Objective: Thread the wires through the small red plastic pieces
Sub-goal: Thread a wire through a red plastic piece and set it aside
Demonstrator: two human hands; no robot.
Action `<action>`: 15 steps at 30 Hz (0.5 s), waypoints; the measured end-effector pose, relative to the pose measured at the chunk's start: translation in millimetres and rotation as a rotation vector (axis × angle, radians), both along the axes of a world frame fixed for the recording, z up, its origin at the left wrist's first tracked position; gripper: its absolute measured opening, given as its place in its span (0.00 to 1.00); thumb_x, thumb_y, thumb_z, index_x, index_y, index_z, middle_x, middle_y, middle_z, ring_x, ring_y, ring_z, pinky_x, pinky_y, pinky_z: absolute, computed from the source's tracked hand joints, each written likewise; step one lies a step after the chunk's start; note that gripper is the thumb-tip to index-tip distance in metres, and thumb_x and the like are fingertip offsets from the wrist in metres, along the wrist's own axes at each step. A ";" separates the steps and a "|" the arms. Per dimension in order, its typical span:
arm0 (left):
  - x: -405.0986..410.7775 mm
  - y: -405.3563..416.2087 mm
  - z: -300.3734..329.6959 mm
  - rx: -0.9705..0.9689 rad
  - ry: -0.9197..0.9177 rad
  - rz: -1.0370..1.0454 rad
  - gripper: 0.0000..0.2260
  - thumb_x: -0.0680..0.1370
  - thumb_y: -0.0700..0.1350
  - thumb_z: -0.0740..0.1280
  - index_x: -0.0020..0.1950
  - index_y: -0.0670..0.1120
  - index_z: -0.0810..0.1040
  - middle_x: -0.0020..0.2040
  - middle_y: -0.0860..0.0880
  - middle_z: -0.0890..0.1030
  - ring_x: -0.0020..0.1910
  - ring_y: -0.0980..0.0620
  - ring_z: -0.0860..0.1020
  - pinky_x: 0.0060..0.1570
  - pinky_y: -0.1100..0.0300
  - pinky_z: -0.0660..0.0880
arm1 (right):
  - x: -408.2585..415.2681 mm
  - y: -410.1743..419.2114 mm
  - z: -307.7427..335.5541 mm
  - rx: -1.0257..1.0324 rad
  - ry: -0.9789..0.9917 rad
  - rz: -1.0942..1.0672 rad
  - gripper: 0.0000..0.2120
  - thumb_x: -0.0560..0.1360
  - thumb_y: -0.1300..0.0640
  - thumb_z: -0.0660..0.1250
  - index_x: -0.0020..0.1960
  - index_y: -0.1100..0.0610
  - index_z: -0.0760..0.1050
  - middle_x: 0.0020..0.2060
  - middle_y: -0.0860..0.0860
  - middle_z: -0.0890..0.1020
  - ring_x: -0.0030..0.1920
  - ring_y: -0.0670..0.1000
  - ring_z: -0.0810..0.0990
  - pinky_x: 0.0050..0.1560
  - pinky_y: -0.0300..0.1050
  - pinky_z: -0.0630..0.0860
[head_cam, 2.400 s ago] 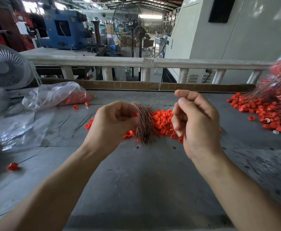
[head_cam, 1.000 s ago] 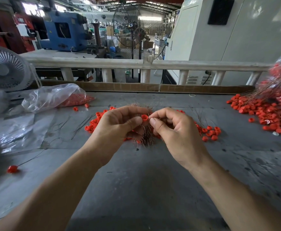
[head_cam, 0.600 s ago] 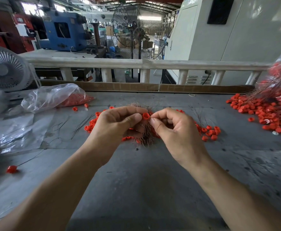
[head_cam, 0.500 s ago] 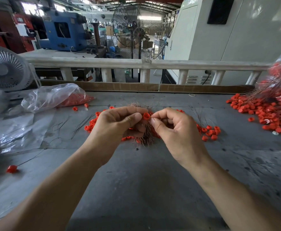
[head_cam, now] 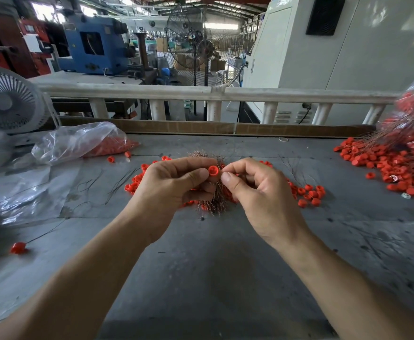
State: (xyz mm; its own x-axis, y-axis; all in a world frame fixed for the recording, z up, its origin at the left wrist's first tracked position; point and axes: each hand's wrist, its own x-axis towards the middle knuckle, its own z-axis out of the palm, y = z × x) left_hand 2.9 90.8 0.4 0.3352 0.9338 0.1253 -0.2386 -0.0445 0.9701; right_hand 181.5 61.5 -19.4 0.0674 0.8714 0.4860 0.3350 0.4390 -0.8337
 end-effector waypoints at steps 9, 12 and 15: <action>-1.0 1.1 -0.2 -0.002 0.000 -0.034 0.11 0.73 0.42 0.70 0.53 0.44 0.88 0.45 0.42 0.85 0.43 0.49 0.83 0.46 0.58 0.82 | -0.5 0.0 -0.1 0.005 -0.001 -0.004 0.05 0.80 0.53 0.69 0.45 0.49 0.81 0.33 0.46 0.80 0.34 0.43 0.76 0.38 0.42 0.76; -1.1 1.3 -0.5 0.007 0.003 -0.039 0.11 0.73 0.42 0.70 0.53 0.44 0.88 0.45 0.40 0.85 0.44 0.48 0.84 0.46 0.58 0.82 | -0.3 -0.8 0.4 0.004 -0.006 -0.008 0.05 0.80 0.54 0.69 0.45 0.48 0.81 0.32 0.47 0.80 0.34 0.44 0.76 0.37 0.42 0.76; -1.1 1.5 -0.6 0.009 0.012 -0.035 0.11 0.72 0.41 0.71 0.52 0.45 0.88 0.45 0.40 0.85 0.44 0.48 0.84 0.47 0.58 0.82 | -0.4 -1.3 0.4 -0.003 -0.020 -0.010 0.05 0.80 0.53 0.69 0.45 0.48 0.81 0.33 0.49 0.81 0.34 0.45 0.76 0.39 0.46 0.77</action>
